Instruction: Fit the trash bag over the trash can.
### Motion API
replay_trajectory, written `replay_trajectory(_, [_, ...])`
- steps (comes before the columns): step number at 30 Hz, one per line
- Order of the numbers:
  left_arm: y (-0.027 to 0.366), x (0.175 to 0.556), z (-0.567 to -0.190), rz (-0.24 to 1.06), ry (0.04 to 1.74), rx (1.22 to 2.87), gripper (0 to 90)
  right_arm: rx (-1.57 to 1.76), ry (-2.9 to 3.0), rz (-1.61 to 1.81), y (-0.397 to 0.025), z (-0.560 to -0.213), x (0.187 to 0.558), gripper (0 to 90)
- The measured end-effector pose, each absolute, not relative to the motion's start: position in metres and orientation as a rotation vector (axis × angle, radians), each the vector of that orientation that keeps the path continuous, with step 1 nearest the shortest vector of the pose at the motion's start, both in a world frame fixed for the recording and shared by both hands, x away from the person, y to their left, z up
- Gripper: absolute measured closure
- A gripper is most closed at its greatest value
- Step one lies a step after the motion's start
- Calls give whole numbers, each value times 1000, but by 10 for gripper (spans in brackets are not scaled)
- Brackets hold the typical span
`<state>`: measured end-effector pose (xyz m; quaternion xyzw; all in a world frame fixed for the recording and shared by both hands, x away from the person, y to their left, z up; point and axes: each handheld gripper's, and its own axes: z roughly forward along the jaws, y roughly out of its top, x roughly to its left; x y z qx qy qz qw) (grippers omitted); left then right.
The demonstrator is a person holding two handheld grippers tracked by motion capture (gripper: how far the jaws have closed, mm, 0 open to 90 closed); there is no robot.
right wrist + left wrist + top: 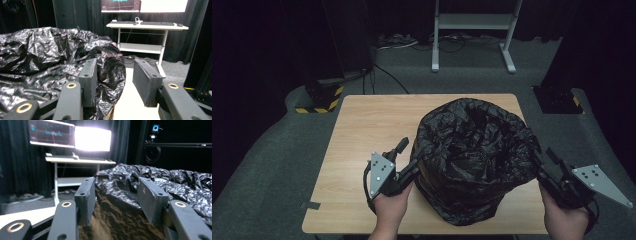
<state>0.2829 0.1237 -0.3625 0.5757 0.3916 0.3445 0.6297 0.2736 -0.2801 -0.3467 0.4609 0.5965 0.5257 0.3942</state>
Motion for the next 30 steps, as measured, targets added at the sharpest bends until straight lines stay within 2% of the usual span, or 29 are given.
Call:
replay_trajectory(8, [140,282,-387,798,999,1226,508,1188,1609,1293,-272,-368,286,522])
replay_trajectory(13, [127,310,-416,678,1060,1406,512,1189,1690,1269,-265,-385,299,480])
replay_trajectory(16, [120,316,-426,660,1068,1448,513,1237,1674,1336,-270,-386,299,455])
replay_trajectory(21, [113,322,-438,646,1075,1502,510,1290,1564,1290,-298,-386,292,462])
replay_trajectory(28, [95,324,-443,614,1037,1555,505,1269,1715,1212,-286,-406,309,440])
replay_trajectory(30, [86,323,-444,607,1018,1569,510,1275,1720,1187,-287,-410,316,466])
